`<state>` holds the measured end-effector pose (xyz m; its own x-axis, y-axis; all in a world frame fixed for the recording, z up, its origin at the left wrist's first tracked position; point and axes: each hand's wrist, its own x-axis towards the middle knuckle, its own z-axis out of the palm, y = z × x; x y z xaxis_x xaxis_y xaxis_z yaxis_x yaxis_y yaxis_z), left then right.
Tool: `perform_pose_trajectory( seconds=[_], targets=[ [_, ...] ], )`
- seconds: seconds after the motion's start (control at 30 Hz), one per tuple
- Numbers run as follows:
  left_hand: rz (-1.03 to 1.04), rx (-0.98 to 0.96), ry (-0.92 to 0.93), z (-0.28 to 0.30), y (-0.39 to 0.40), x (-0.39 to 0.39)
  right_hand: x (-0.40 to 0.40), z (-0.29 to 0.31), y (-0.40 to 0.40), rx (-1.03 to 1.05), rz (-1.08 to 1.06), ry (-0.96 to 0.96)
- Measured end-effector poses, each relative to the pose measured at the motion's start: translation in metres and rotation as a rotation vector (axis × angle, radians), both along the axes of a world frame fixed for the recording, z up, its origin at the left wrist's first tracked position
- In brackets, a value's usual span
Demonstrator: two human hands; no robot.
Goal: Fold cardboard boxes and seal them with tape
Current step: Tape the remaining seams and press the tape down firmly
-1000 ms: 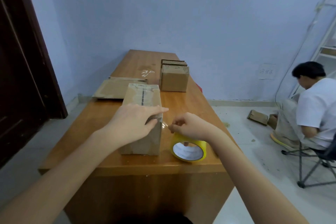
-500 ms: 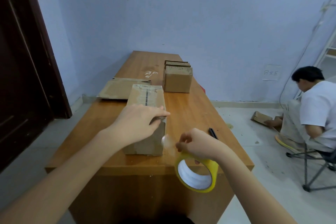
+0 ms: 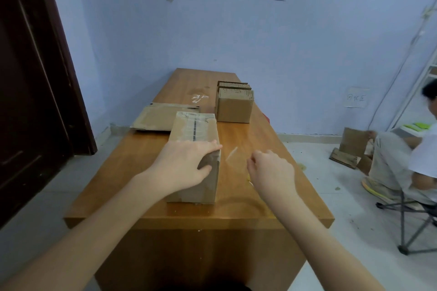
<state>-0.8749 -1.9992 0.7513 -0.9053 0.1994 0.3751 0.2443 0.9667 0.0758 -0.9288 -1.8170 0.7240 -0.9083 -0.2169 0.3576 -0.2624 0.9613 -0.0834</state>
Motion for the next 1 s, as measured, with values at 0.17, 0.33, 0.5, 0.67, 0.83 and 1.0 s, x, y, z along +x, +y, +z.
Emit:
perform_pose_trajectory(
  seconds=[0.17, 0.33, 0.5, 0.67, 0.83, 1.0],
  targets=[
    [-0.014, 0.002, -0.002, 0.0, -0.001, 0.001, -0.008, -0.043, -0.017, 0.185, 0.029, 0.137],
    [-0.007, 0.018, 0.004, -0.001, -0.002, 0.0, -0.025, -0.073, -0.013, 0.247, 0.121, 0.262],
    [0.009, 0.054, 0.001, 0.001, -0.004, -0.003, -0.023, -0.088, -0.016, 0.264, 0.099, 0.224],
    [-0.041, 0.203, -0.131, 0.012, -0.012, 0.003, -0.02, -0.062, -0.017, 0.185, -0.025, 0.224],
    [-0.123, 0.536, -0.202, 0.032, -0.049, 0.025, -0.02, -0.014, -0.006, -0.263, 0.432, 0.165],
    [-0.056, 0.506, -0.266, 0.021, -0.089, 0.034, -0.025, 0.017, 0.001, -0.519, 0.857, -0.051]
  ],
)
